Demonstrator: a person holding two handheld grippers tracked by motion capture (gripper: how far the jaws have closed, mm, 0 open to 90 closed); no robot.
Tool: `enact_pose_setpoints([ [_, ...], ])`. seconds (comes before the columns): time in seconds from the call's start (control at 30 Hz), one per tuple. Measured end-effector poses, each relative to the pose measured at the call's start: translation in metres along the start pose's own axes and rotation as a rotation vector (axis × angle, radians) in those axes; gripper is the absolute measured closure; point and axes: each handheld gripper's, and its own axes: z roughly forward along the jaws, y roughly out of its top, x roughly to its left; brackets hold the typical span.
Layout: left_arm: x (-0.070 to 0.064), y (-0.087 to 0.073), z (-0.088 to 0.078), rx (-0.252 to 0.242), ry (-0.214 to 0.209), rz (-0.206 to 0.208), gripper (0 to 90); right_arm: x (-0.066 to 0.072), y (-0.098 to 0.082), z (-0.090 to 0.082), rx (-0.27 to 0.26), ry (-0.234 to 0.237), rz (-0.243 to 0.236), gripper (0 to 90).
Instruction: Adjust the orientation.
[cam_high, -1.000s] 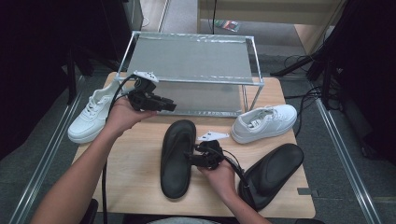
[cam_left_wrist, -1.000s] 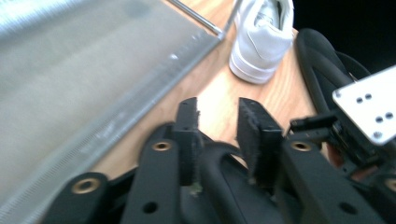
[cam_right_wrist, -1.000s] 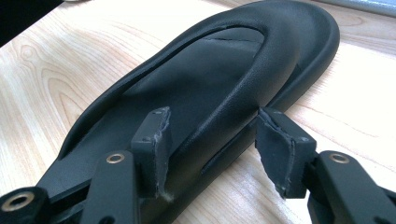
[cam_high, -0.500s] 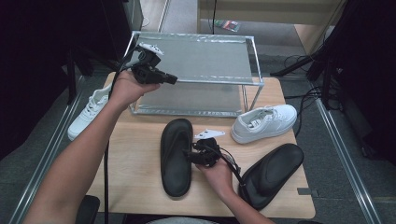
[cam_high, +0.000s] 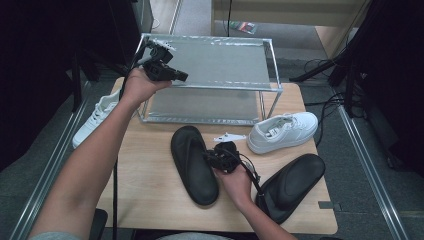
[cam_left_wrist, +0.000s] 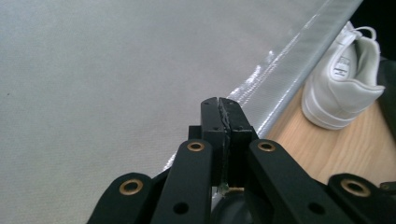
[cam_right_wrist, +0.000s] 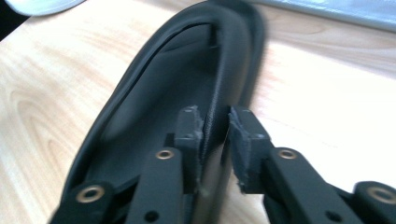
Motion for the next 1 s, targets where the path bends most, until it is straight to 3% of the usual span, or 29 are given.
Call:
enact_pose_setpoints([
  [0.17,0.000,-0.003,0.005,0.020,0.003,-0.005,90.0,-0.006,0.003,0.001,-0.023,-0.034,-0.002,82.9],
  [0.3,0.003,-0.004,0.005,0.010,-0.005,-0.017,90.0,-0.008,0.008,0.001,-0.019,-0.034,0.012,83.4],
  [0.57,0.004,-0.005,0.006,0.012,-0.007,-0.005,90.0,-0.016,0.035,-0.004,-0.074,-0.060,0.028,83.4],
  [0.83,0.005,-0.006,0.006,0.006,-0.012,-0.006,90.0,-0.031,0.069,0.018,-0.110,-0.132,0.061,83.1],
  [1.0,0.009,-0.008,0.007,-0.002,-0.038,-0.026,90.0,-0.044,0.082,0.034,-0.126,-0.193,0.085,83.0],
])
